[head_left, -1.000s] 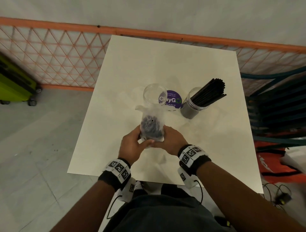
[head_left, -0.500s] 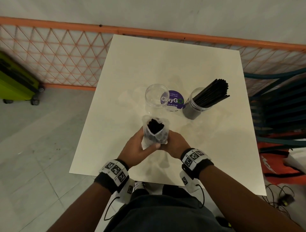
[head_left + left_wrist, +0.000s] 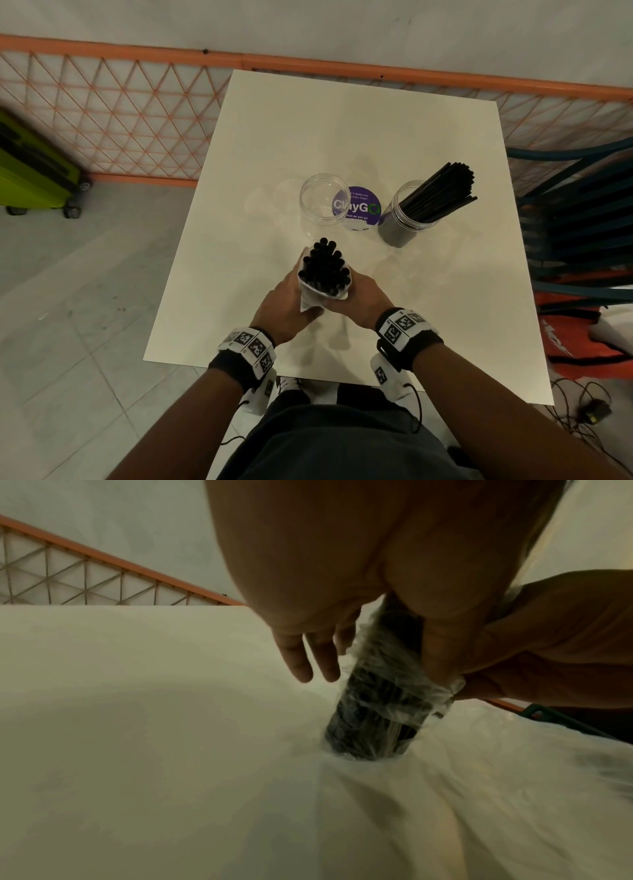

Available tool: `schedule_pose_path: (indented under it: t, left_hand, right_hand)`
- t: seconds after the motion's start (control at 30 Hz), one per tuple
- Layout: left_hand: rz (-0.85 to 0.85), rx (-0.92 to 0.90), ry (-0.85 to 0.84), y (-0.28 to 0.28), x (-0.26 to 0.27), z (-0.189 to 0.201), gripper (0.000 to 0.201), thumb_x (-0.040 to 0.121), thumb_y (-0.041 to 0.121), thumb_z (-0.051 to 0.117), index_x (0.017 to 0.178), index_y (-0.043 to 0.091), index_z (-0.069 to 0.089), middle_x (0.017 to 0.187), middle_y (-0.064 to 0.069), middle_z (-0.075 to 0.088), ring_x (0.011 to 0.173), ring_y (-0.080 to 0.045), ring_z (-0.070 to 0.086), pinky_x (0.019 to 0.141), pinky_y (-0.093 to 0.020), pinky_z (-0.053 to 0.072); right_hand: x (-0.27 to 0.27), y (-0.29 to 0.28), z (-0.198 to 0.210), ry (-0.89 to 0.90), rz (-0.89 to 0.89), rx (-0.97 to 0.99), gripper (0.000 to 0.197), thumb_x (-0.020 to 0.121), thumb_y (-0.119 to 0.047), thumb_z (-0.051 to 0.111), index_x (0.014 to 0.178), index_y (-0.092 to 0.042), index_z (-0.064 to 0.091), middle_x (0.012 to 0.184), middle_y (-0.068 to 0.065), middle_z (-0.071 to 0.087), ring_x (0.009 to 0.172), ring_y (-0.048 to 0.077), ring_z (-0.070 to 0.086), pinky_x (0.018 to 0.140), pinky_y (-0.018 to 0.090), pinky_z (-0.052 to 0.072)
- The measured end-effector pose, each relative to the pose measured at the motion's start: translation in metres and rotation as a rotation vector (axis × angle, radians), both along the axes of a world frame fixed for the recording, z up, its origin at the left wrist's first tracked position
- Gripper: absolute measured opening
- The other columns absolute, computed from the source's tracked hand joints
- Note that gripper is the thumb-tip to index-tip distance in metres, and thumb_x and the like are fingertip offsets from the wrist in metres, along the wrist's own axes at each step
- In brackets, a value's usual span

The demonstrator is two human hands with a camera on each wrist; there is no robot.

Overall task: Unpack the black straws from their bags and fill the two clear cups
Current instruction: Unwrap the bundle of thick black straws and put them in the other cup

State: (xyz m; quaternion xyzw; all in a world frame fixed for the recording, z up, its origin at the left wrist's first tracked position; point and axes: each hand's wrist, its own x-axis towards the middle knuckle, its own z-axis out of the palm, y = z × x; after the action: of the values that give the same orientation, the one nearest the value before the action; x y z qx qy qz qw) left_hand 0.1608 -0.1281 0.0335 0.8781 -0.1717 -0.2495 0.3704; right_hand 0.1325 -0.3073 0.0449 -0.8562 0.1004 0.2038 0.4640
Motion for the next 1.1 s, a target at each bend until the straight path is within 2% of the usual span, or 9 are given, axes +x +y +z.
schedule_pose_path:
  t: [0.07, 0.27, 0.47, 0.53, 0.63, 0.73, 0.83, 0.97, 1.1]
  left_hand:
    - [0.026, -0.068, -0.003, 0.000, -0.002, -0.001, 0.075, 0.087, 0.020, 0.074, 0.150, 0.013, 0.033, 0.128, 0.015, 0.045, 0.115, -0.003, 0.046, 0.085, -0.008, 0.034]
    - [-0.030, -0.078, 0.030, 0.005, -0.004, -0.012, 0.064, 0.076, 0.028, 0.067, 0.135, 0.013, 0.050, 0.117, 0.009, 0.053, 0.101, -0.008, 0.050, 0.081, -0.017, 0.042]
    - [-0.026, 0.025, -0.060, 0.000, 0.001, -0.033, 0.054, 0.083, 0.028, 0.070, 0.132, 0.019, 0.050, 0.121, -0.004, 0.063, 0.102, -0.027, 0.061, 0.081, -0.033, 0.046]
    - [-0.042, 0.053, -0.108, -0.001, 0.003, -0.035, 0.056, 0.084, 0.034, 0.070, 0.134, 0.020, 0.049, 0.125, -0.006, 0.062, 0.104, -0.029, 0.060, 0.084, -0.040, 0.050]
    - [-0.050, 0.063, -0.116, -0.005, 0.006, -0.035, 0.067, 0.080, 0.043, 0.073, 0.139, 0.023, 0.047, 0.129, -0.007, 0.059, 0.108, -0.030, 0.058, 0.088, -0.043, 0.050]
    - [-0.025, -0.004, -0.113, 0.002, 0.009, -0.034, 0.090, 0.062, 0.064, 0.077, 0.138, 0.030, 0.045, 0.127, -0.003, 0.059, 0.111, -0.025, 0.055, 0.092, -0.042, 0.048]
    - [0.038, -0.275, 0.075, 0.001, 0.015, -0.025, 0.094, 0.058, 0.048, 0.093, 0.138, 0.035, 0.045, 0.128, 0.004, 0.061, 0.115, -0.008, 0.061, 0.094, -0.034, 0.054]
    - [0.212, -0.477, 0.204, -0.013, 0.014, -0.009, 0.065, 0.060, 0.061, 0.084, 0.118, 0.046, 0.059, 0.102, 0.018, 0.072, 0.094, 0.005, 0.068, 0.089, -0.030, 0.058]
    - [0.274, -0.584, 0.221, -0.007, 0.010, 0.006, 0.064, 0.060, 0.024, 0.084, 0.118, 0.033, 0.058, 0.098, 0.000, 0.072, 0.086, -0.007, 0.069, 0.079, -0.027, 0.058]
  right_hand:
    - [0.002, 0.000, -0.001, 0.013, -0.006, 0.005, 0.063, 0.082, -0.026, 0.077, 0.137, -0.018, 0.048, 0.119, 0.002, 0.064, 0.104, 0.014, 0.056, 0.085, 0.021, 0.039]
    - [0.004, 0.003, -0.004, -0.005, -0.005, -0.088, 0.064, 0.072, -0.034, 0.083, 0.125, -0.015, 0.054, 0.126, 0.003, 0.053, 0.111, 0.023, 0.055, 0.095, 0.039, 0.049]
    - [0.010, 0.006, 0.004, -0.059, 0.030, 0.046, 0.060, 0.069, -0.032, 0.085, 0.122, -0.018, 0.059, 0.098, -0.024, 0.055, 0.089, -0.016, 0.054, 0.080, 0.000, 0.038]
    - [0.008, 0.008, 0.003, -0.022, -0.055, 0.006, 0.071, 0.056, -0.059, 0.081, 0.117, -0.029, 0.062, 0.094, -0.024, 0.059, 0.090, -0.008, 0.057, 0.082, 0.009, 0.044]
    - [0.007, 0.007, -0.006, 0.005, -0.212, 0.013, 0.072, 0.046, -0.067, 0.079, 0.108, -0.032, 0.066, 0.090, -0.017, 0.068, 0.091, 0.005, 0.063, 0.084, 0.026, 0.053]
    - [0.009, 0.008, 0.004, -0.069, -0.261, 0.188, 0.037, 0.064, -0.033, 0.089, 0.094, -0.029, 0.068, 0.088, -0.010, 0.072, 0.088, -0.003, 0.067, 0.082, 0.020, 0.054]
    - [0.010, 0.004, 0.025, -0.110, -0.227, 0.444, 0.035, 0.077, 0.001, 0.079, 0.095, -0.028, 0.069, 0.087, -0.008, 0.075, 0.090, 0.001, 0.070, 0.077, 0.016, 0.053]
    - [0.015, 0.008, 0.043, -0.138, -0.147, 0.461, 0.034, 0.083, -0.013, 0.076, 0.115, -0.017, 0.068, 0.107, 0.000, 0.075, 0.101, 0.014, 0.070, 0.088, 0.032, 0.057]
    - [0.017, 0.000, 0.056, -0.154, -0.014, 0.267, 0.054, 0.085, -0.046, 0.069, 0.133, -0.026, 0.053, 0.123, -0.007, 0.066, 0.104, 0.002, 0.064, 0.087, 0.024, 0.052]
